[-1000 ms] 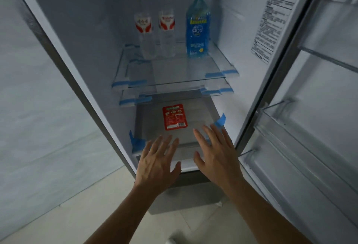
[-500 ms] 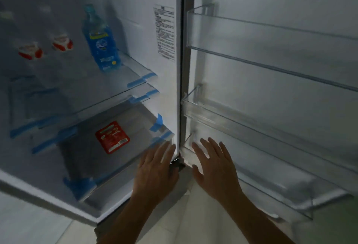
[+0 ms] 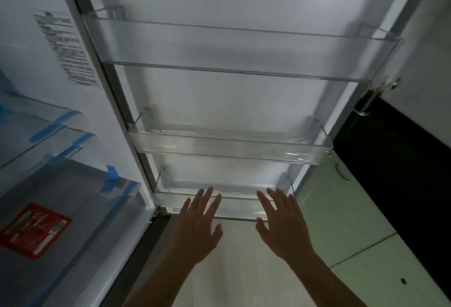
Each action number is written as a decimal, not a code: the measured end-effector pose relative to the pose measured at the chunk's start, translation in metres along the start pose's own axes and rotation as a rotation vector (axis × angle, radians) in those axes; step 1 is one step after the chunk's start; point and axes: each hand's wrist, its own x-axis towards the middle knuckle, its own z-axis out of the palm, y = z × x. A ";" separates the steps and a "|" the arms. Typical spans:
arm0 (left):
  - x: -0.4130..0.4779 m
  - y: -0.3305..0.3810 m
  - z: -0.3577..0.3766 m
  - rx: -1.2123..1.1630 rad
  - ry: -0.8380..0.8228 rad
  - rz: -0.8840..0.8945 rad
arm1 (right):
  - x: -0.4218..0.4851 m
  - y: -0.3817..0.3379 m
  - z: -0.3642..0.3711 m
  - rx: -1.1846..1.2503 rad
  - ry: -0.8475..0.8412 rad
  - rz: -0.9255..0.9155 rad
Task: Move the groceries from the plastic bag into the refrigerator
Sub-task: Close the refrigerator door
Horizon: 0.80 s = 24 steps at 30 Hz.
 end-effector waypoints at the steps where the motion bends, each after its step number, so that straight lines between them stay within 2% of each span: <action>1: 0.002 0.002 0.006 0.015 -0.032 0.006 | -0.005 0.006 0.003 -0.009 -0.025 0.018; 10: 0.012 0.014 0.018 0.097 -0.116 -0.062 | -0.015 0.024 0.022 -0.002 -0.086 0.036; 18: 0.001 0.025 0.016 0.112 -0.180 -0.127 | -0.028 0.028 0.030 0.014 -0.068 -0.044; 24: -0.025 0.016 0.004 0.081 -0.196 -0.113 | -0.062 -0.001 0.020 0.020 -0.052 -0.027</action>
